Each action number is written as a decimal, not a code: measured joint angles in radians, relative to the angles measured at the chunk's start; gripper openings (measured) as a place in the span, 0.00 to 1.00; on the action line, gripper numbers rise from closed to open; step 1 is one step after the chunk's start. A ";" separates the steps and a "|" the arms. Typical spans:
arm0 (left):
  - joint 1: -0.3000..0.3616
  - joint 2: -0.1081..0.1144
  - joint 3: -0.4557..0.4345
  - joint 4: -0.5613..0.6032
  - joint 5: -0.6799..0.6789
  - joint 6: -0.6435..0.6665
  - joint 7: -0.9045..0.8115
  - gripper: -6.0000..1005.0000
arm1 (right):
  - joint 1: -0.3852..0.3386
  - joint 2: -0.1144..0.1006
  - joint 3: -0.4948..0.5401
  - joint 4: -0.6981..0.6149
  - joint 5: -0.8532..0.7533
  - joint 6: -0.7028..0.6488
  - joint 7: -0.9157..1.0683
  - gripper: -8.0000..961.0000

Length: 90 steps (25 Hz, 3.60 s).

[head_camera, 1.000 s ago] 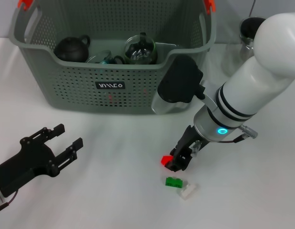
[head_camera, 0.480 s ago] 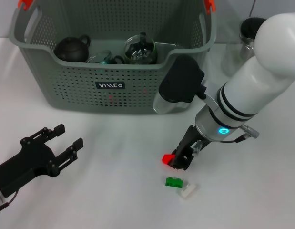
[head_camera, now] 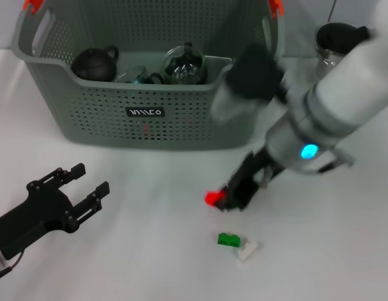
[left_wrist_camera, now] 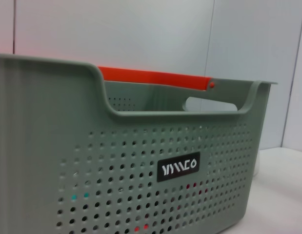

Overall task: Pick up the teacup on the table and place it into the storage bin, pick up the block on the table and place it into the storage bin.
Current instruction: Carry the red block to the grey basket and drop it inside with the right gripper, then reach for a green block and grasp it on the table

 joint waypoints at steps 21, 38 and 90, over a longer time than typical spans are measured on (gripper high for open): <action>-0.003 0.002 0.002 0.000 0.000 0.001 0.000 0.63 | -0.034 0.002 0.347 -0.367 0.132 0.230 -0.033 0.23; 0.001 0.000 0.001 -0.003 0.000 0.001 -0.002 0.63 | 0.385 -0.020 0.378 0.347 -0.065 0.570 -0.042 0.22; -0.023 0.002 0.007 -0.016 0.002 -0.026 -0.002 0.63 | -0.092 0.008 -0.193 -0.210 -0.104 -0.106 -0.092 0.45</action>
